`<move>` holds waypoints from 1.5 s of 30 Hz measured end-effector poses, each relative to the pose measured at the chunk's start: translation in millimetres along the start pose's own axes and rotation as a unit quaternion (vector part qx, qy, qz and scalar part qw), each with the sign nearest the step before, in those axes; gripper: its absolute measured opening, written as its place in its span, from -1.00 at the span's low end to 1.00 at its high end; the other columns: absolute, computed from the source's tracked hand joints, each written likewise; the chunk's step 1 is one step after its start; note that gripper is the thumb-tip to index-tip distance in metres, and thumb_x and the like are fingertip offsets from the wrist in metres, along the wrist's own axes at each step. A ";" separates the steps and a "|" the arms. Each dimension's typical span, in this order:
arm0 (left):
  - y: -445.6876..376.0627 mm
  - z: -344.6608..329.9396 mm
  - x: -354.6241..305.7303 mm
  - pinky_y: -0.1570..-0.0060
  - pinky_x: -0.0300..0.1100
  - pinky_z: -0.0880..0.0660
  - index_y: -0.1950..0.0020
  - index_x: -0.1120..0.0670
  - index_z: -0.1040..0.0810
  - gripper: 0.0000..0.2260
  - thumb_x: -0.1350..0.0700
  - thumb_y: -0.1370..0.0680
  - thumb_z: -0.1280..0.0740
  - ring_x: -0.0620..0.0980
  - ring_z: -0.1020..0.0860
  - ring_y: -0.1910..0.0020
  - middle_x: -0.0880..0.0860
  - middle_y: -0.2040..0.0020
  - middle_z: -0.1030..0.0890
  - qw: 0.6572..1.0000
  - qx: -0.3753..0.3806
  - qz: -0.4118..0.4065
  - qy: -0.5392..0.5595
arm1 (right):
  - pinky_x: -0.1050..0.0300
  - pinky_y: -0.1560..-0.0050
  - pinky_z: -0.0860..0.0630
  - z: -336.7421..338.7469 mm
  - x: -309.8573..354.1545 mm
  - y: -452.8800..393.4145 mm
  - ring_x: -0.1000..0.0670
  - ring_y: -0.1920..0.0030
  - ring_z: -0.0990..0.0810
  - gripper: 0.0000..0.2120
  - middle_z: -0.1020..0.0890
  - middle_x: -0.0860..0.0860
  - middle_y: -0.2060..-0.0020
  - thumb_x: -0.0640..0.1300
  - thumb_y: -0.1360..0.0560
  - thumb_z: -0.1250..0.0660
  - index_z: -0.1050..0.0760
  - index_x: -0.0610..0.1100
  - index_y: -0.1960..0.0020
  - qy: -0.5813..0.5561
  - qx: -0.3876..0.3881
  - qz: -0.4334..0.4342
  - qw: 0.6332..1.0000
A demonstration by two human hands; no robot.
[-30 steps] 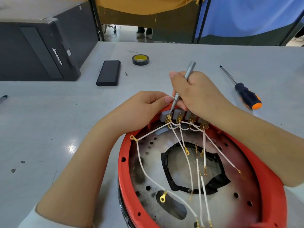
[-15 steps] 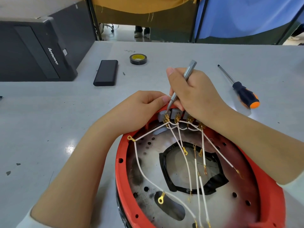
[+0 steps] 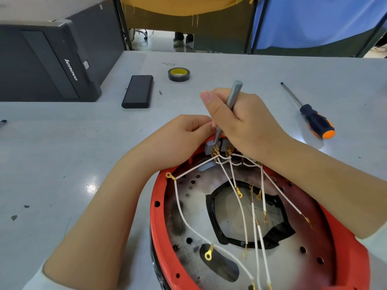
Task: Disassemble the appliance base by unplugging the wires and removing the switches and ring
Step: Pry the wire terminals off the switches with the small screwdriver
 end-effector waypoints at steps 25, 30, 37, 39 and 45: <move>-2.5 -0.5 4.2 0.43 -0.36 -0.34 0.09 0.11 -0.57 -0.71 0.06 -0.63 -0.09 -0.16 -0.38 0.44 0.07 0.33 -0.56 1.000 -0.006 0.028 0.010 | -0.10 0.16 -0.48 -12.6 -1.2 -15.4 -0.10 0.35 -0.53 -0.44 -0.54 -0.19 0.41 0.11 -0.62 -0.10 -0.45 -0.33 0.29 0.014 0.002 -0.086 0.996; -2.0 -0.7 2.9 0.45 -0.43 -0.34 0.12 0.05 -0.57 -0.72 0.08 -0.63 -0.10 -0.23 -0.39 0.49 -0.08 0.42 -0.54 0.999 -0.004 0.033 0.010 | -0.09 0.16 -0.49 -13.0 -0.7 -17.9 -0.10 0.36 -0.54 -0.43 -0.54 -0.18 0.43 0.12 -0.62 -0.10 -0.46 -0.34 0.28 0.020 0.011 -0.087 0.996; -0.3 -2.2 -0.5 -0.09 0.00 -0.49 -0.04 -0.06 -0.60 -0.70 -0.07 -0.64 -0.08 0.05 -0.59 0.02 0.05 0.04 -0.66 1.000 0.017 0.021 -0.012 | 0.39 0.43 -0.35 5.0 -7.8 -11.9 0.17 0.53 -0.46 -0.51 -0.41 0.10 0.62 0.04 -0.62 -0.17 -0.42 -0.21 0.39 -0.076 -0.051 -0.094 0.991; 0.2 -2.7 -0.8 -0.11 -0.08 -0.48 -0.03 -0.12 -0.60 -0.71 -0.07 -0.64 -0.08 -0.06 -0.59 0.03 -0.06 0.06 -0.66 1.000 0.018 0.019 -0.007 | 0.41 0.48 -0.33 13.2 -8.3 -10.7 0.17 0.59 -0.43 -0.49 -0.41 0.11 0.65 0.06 -0.60 -0.20 -0.43 -0.31 0.35 -0.087 -0.033 -0.098 0.991; -0.3 -1.6 -1.6 -0.05 -0.27 -0.47 -0.03 -0.18 -0.60 -0.71 -0.06 -0.65 -0.07 -0.20 -0.57 0.05 -0.15 0.07 -0.65 1.000 0.021 0.009 -0.005 | 0.41 0.46 -0.34 15.5 -15.8 4.8 0.14 0.62 -0.41 -0.59 -0.42 0.07 0.68 -0.06 -0.60 -0.21 -0.40 -0.19 0.38 -0.081 -0.027 -0.116 0.990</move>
Point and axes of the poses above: each hand's wrist, its own y-axis away from the middle knuckle, its own z-axis out of the back of the hand, x = y × z, the point moved 3 cm from there along -y, towards the middle knuckle
